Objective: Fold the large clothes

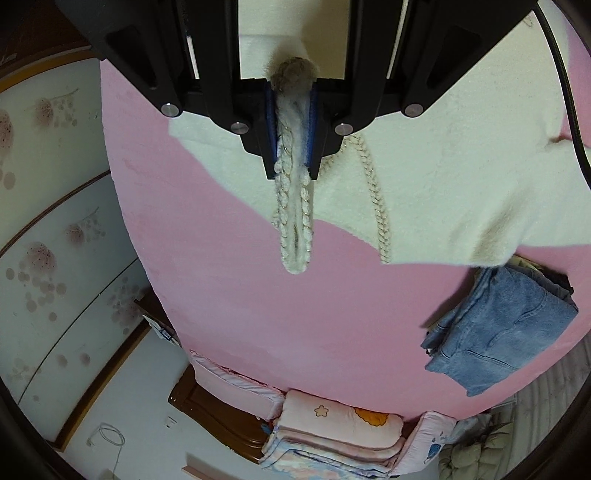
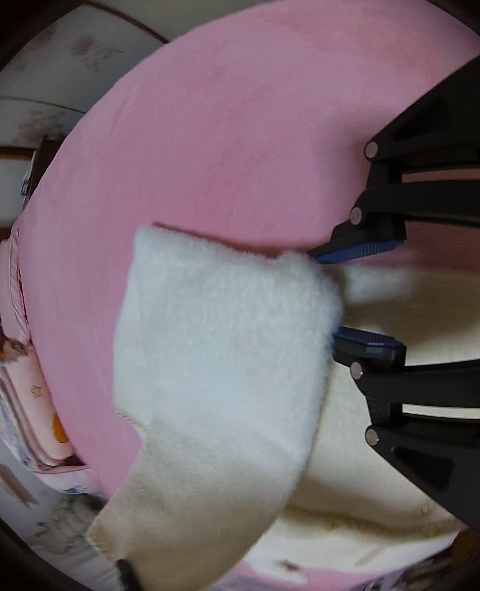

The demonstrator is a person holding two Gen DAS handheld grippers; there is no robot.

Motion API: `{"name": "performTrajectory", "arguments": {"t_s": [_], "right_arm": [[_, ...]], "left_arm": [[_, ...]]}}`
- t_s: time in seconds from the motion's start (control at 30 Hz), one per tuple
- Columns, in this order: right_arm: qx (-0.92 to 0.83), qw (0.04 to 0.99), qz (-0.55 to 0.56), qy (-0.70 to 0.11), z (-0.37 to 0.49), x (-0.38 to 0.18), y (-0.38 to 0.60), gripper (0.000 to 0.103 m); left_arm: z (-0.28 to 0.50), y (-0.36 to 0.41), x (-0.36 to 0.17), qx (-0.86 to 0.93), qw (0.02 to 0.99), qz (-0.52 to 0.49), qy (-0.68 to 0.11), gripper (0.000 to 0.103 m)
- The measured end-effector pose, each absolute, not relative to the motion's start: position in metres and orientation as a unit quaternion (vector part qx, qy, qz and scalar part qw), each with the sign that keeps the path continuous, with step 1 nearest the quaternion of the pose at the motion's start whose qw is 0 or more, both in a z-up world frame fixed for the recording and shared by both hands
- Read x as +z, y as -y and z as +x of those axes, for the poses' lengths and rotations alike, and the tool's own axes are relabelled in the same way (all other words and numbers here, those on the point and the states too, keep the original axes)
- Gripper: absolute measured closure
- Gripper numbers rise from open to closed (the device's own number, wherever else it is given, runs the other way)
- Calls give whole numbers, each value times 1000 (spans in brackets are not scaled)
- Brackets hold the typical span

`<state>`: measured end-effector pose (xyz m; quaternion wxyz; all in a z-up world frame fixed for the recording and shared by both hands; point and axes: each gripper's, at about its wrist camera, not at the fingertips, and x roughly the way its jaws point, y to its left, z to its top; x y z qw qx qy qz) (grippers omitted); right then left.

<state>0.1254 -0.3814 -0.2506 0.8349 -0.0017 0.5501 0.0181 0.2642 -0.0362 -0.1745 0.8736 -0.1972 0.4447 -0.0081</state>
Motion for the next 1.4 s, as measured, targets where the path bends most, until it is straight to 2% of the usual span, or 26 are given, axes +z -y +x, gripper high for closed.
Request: {"name": "performTrajectory", "arguments": {"t_s": [0.1, 0.33, 0.43, 0.63, 0.73, 0.83, 0.87, 0.9, 0.93, 1.07, 1.23, 1.33, 1.37, 1.4], "right_arm": [[2, 843, 1, -539, 125, -247, 378, 70], [-35, 835, -9, -549, 119, -257, 378, 70], [-42, 842, 6, -537, 115, -253, 378, 83], [-65, 827, 5, -558, 113, -262, 373, 84], [-62, 820, 2, -568, 109, -259, 374, 81], [-40, 814, -2, -579, 103, -249, 378, 80], [-30, 814, 2, -580, 98, -243, 381, 80], [-23, 814, 6, -580, 95, -238, 382, 80], [-16, 815, 13, -579, 91, -232, 384, 80], [-11, 823, 58, -566, 100, -213, 396, 67], [-16, 834, 83, -545, 151, -208, 400, 65], [-7, 837, 77, -542, 188, -216, 407, 65], [-9, 836, 71, -544, 198, -222, 409, 65], [-11, 836, 63, -545, 211, -226, 409, 65]], "left_arm": [[260, 27, -180, 4, 879, -183, -441, 92], [254, -13, -259, 64, 836, -189, -511, 92], [246, -22, -279, 75, 824, -195, -526, 92], [251, -32, -303, 80, 812, -170, -552, 89], [253, -42, -319, 89, 784, -165, -592, 75], [248, -52, -315, 81, 778, -185, -595, 61], [247, -54, -310, 84, 783, -183, -589, 44], [246, -56, -305, 89, 790, -179, -580, 34], [246, -57, -299, 90, 800, -174, -567, 32], [266, -57, -300, 74, 806, -161, -564, 32], [298, -46, -315, 62, 810, -127, -569, 33], [314, -40, -327, 50, 803, -119, -581, 54], [318, -39, -329, 46, 801, -120, -585, 66], [321, -38, -331, 49, 800, -118, -587, 69]]}}
